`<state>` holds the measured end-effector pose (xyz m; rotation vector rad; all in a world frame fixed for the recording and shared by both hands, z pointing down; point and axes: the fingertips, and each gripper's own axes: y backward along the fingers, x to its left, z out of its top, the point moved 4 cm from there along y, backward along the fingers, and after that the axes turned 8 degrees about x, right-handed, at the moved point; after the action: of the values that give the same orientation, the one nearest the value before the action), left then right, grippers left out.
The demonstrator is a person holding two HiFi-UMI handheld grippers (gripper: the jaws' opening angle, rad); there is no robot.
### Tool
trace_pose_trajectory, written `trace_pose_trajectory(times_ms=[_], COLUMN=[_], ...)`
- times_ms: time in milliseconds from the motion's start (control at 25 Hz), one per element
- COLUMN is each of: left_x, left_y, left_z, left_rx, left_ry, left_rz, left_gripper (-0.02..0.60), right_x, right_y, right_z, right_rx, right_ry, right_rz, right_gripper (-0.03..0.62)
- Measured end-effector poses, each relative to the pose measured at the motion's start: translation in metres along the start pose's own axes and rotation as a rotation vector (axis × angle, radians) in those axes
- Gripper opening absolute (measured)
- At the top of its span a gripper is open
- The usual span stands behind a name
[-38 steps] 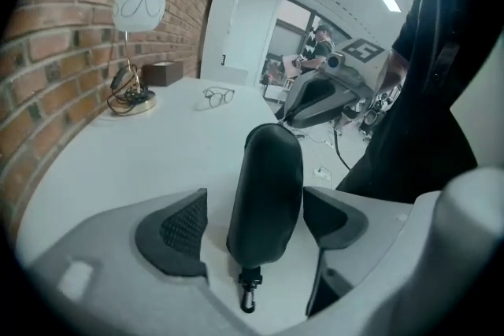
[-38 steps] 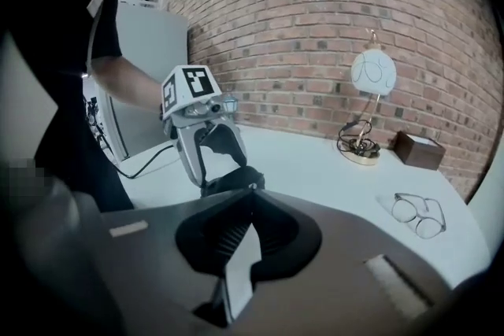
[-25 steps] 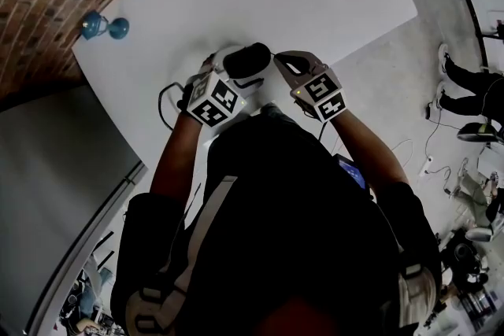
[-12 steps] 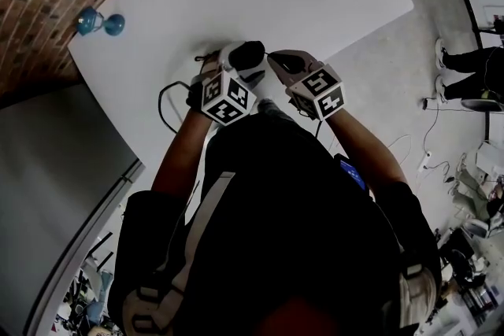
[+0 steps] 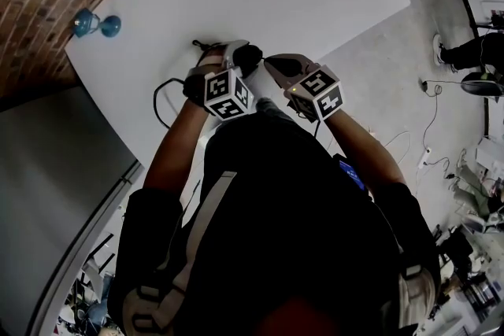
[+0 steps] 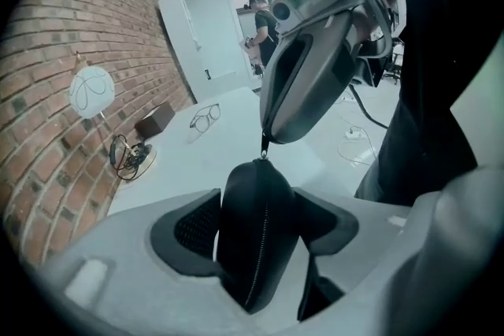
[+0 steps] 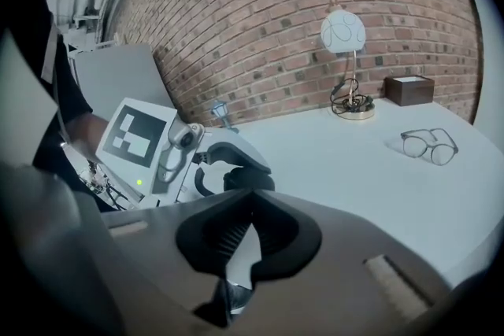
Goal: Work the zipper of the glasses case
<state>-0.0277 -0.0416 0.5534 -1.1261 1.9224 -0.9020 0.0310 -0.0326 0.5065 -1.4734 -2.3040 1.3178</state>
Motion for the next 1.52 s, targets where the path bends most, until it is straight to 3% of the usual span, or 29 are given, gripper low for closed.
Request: trace_pose_trajectory(times_ms=[320, 520, 960, 1520], left_x=[-0.024, -0.036, -0.042, -0.039], left_y=[-0.028, -0.032, -0.041, -0.034], left_z=[-0.012, -0.018, -0.018, -0.019], left_rx=[0.183, 0.225, 0.271, 0.264], left_ry=[-0.329, -0.421, -0.485, -0.429], left_rz=[-0.14, -0.168, -0.201, -0.197], left_gripper=[0.284, 0.282, 0.279, 0.278], right_x=[-0.014, -0.014, -0.016, -0.017], right_y=[-0.024, -0.036, -0.046, -0.054], right_z=[-0.05, -0.071, -0.086, -0.08], right_rx=[0.03, -0.039, -0.075, -0.061], right_ry=[-0.205, -0.337, -0.353, -0.355], right_rz=[0.121, 0.22, 0.279, 0.31], right_gripper=[0.005, 0.005, 0.015, 0.008])
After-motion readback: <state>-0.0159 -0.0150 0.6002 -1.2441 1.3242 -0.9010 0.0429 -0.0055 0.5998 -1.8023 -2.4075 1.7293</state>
